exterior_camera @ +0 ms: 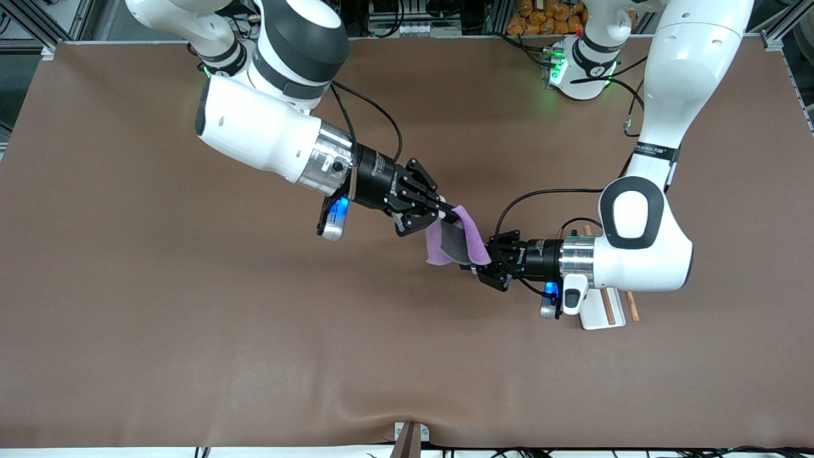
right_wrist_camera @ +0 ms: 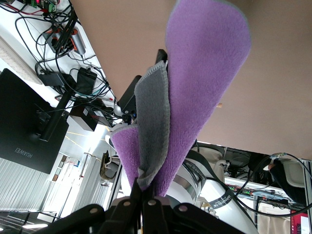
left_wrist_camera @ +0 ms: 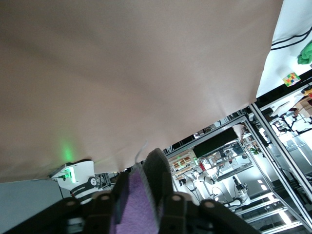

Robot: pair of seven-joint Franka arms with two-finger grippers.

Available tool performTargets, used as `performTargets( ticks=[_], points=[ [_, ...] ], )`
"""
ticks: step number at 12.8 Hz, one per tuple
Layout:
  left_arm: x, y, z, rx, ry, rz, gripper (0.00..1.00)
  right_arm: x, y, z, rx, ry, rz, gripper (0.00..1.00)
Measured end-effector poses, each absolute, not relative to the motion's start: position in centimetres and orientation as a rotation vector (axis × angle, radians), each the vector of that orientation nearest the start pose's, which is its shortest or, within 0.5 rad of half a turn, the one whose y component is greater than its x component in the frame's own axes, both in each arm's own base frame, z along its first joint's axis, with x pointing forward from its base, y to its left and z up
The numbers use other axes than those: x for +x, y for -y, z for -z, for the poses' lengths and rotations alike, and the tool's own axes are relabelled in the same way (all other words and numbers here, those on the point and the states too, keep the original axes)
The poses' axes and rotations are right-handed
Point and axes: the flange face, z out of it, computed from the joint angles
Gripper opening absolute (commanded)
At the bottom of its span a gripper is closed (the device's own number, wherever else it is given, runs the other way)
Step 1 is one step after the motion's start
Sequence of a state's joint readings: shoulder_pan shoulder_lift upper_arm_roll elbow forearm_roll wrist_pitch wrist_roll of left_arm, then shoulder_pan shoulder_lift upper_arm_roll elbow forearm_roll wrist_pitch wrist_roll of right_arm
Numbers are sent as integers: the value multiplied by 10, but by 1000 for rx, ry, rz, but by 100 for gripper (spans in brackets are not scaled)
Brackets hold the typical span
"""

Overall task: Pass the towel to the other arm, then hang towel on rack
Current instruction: 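Close the left gripper on the towel beside the right gripper, then open the right gripper and withdraw while the left gripper carries towel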

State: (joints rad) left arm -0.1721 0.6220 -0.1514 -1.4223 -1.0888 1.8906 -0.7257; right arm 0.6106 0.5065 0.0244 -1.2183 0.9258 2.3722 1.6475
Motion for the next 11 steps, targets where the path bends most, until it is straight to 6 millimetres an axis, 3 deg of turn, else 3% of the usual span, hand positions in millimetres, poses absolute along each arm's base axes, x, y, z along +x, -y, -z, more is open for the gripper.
performTargets(
  ticks=[3, 5, 6, 7, 8, 11],
  points=[
    [670, 267, -365, 1938, -924, 799, 0, 604, -450, -564, -1597, -1481, -616, 0],
    [670, 265, -366, 1937, -925, 797, 0, 604, -449, -564, -1596, -1482, -615, 0],
    [671, 263, -367, 1937, -924, 798, 0, 605, -449, -564, -1596, -1482, -615, 13],
    [670, 261, -368, 1947, -919, 802, 0, 605, -448, -564, -1598, -1484, -617, 73],
    [669, 257, -371, 1982, -907, 797, 0, 606, -446, -562, -1605, -1490, -625, 100],
    [666, 223, -402, 2169, -862, 721, 0, 615, -429, -553, -1651, -1516, -675, 100]
  ],
)
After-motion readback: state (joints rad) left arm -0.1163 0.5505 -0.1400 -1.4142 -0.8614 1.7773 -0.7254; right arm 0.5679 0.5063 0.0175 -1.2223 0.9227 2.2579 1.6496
